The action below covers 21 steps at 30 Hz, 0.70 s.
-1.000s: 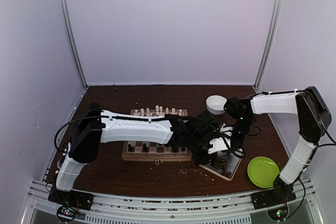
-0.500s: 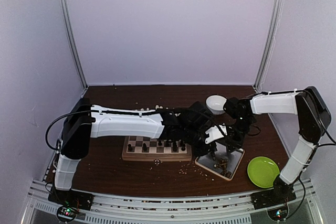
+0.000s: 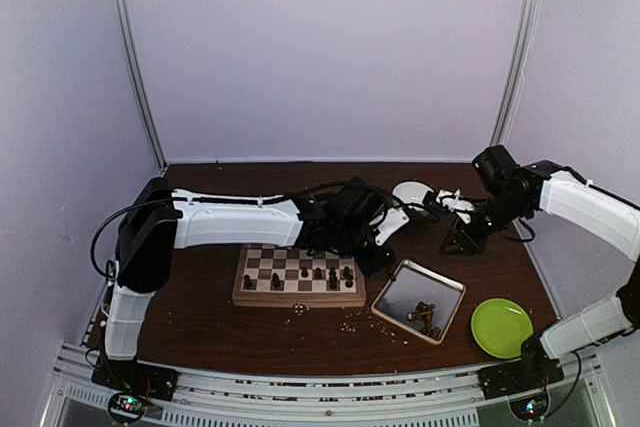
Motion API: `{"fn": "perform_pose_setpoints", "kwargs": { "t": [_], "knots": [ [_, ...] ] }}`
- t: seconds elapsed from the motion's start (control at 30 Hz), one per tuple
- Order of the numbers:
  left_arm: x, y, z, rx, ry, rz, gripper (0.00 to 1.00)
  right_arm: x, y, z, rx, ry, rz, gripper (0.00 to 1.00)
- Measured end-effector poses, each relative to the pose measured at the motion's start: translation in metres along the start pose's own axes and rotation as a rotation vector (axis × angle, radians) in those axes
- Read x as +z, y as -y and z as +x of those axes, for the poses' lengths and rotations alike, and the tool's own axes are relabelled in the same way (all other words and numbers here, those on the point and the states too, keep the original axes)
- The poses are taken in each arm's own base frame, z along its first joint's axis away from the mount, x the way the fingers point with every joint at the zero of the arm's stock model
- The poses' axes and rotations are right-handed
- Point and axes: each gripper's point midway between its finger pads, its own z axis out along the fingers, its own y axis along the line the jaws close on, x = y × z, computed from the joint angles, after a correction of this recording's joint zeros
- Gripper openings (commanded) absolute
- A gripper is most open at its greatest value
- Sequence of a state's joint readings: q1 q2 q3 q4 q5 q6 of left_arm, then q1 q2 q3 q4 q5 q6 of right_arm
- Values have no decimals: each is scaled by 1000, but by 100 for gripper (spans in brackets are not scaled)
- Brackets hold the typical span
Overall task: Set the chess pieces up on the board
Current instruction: Adjust the chess pile.
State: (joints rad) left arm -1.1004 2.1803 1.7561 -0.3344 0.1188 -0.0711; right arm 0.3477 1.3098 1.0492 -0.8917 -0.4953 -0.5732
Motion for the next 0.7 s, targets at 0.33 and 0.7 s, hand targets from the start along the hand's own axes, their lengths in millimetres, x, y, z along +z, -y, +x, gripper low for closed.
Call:
{"fn": "perform_pose_setpoints", "kwargs": {
  "t": [0.33,0.7],
  "knots": [
    [-7,-11,-14,-214,30,38,2,-36,-36,-25,-158,204,54,45],
    [-17,-25,-32,-328,75,55,2,-40,-51,-40,-254,225,84,44]
  ]
}}
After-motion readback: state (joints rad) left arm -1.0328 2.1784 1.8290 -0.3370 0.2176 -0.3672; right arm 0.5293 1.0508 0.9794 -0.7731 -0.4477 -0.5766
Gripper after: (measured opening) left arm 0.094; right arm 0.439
